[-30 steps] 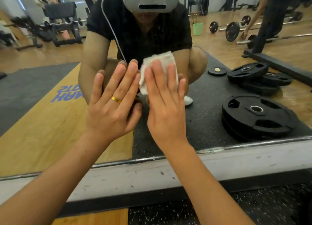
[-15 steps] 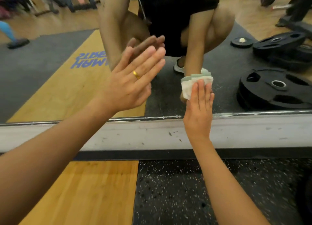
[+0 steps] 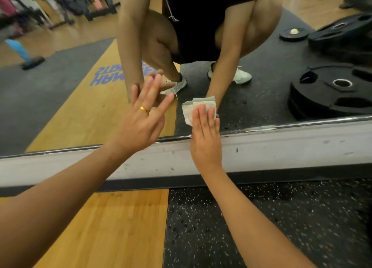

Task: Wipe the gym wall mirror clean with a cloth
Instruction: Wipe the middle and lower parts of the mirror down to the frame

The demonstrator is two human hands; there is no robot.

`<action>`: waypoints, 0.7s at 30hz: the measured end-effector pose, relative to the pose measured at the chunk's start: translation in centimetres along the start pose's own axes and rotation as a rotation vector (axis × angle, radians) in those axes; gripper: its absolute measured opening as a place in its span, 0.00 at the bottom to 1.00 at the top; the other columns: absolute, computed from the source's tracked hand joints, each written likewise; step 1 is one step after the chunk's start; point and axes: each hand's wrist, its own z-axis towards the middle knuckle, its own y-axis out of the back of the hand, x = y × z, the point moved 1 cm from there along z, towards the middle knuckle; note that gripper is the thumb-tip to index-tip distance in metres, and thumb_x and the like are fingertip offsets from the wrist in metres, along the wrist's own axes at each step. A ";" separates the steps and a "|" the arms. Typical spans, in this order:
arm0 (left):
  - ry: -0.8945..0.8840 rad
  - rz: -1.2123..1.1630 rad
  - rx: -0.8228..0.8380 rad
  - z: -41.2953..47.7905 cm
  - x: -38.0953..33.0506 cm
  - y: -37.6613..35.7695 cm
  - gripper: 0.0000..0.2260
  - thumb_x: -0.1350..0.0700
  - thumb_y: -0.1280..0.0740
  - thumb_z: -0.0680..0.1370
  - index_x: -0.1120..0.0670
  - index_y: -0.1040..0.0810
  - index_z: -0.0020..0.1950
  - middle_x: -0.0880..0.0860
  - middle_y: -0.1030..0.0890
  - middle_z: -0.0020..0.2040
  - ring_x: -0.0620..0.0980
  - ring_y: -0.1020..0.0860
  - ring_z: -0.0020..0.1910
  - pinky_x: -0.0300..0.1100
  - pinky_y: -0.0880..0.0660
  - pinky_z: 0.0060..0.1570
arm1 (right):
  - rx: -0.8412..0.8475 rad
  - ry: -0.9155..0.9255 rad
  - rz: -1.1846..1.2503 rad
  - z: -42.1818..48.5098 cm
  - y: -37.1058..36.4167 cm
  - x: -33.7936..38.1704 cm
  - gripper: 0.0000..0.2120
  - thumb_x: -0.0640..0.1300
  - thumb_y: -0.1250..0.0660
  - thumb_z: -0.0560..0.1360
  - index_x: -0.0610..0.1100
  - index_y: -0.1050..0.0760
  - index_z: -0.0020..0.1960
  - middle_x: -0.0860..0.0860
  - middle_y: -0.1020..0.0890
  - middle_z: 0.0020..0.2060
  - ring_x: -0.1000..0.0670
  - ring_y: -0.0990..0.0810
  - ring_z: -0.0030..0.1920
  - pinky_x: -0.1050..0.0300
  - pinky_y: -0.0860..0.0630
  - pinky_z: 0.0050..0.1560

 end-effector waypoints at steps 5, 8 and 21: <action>-0.272 -0.069 0.152 -0.3 -5.0 -2.5 0.23 0.62 0.49 0.84 0.61 0.39 0.81 0.58 0.38 0.81 0.56 0.39 0.81 0.58 0.44 0.79 | 0.085 0.058 0.085 -0.1 1.3 -1.1 0.39 0.40 0.37 0.84 0.47 0.60 0.84 0.52 0.59 0.83 0.50 0.60 0.83 0.49 0.57 0.82; -0.212 -0.081 0.157 -0.4 -5.2 -3.9 0.24 0.63 0.49 0.84 0.61 0.41 0.82 0.58 0.40 0.81 0.56 0.40 0.81 0.58 0.43 0.79 | 0.111 0.086 0.105 -0.3 2.1 -2.4 0.36 0.38 0.33 0.82 0.40 0.51 0.82 0.48 0.47 0.82 0.49 0.56 0.83 0.47 0.53 0.83; 0.199 -0.185 0.014 -0.8 -11.0 -6.9 0.27 0.59 0.40 0.84 0.60 0.42 0.82 0.56 0.43 0.82 0.52 0.42 0.82 0.60 0.40 0.79 | 0.105 -0.019 0.163 -3.2 4.6 -4.2 0.30 0.41 0.35 0.83 0.33 0.43 0.79 0.41 0.42 0.81 0.45 0.46 0.83 0.41 0.38 0.79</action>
